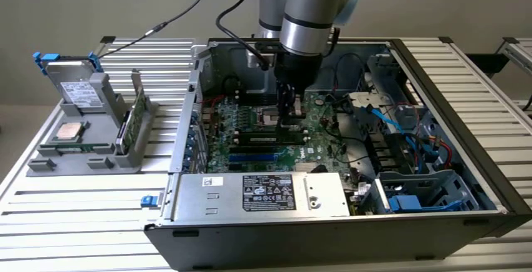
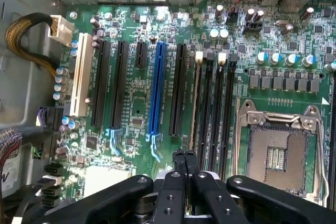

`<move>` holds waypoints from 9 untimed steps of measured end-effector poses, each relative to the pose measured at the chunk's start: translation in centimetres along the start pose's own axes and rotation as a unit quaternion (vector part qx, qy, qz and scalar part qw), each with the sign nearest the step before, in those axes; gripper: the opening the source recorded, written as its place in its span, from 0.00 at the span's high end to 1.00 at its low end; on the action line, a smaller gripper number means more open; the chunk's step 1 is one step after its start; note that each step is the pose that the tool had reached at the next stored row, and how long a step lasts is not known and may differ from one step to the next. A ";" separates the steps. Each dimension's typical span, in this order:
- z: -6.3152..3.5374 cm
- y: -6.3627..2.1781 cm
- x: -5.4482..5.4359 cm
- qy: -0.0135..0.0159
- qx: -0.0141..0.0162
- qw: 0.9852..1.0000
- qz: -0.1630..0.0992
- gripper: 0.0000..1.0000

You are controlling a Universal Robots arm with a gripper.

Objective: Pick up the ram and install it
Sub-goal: 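Press down the ram until it locks into place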

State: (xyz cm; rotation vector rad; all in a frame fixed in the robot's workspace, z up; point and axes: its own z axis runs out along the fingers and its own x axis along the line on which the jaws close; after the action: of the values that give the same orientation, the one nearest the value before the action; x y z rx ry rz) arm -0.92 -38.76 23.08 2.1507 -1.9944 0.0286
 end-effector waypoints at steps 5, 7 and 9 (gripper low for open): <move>0.15 1.29 -0.2 0.000 0.000 1.000 0.001 0.90; 0.19 1.66 -0.3 0.000 0.000 1.000 0.001 0.90; 0.23 2.04 -0.3 0.000 0.000 1.000 0.001 0.90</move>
State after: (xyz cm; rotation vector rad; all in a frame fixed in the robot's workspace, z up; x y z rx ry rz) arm -3.00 -38.60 23.08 2.1485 -1.9978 0.0295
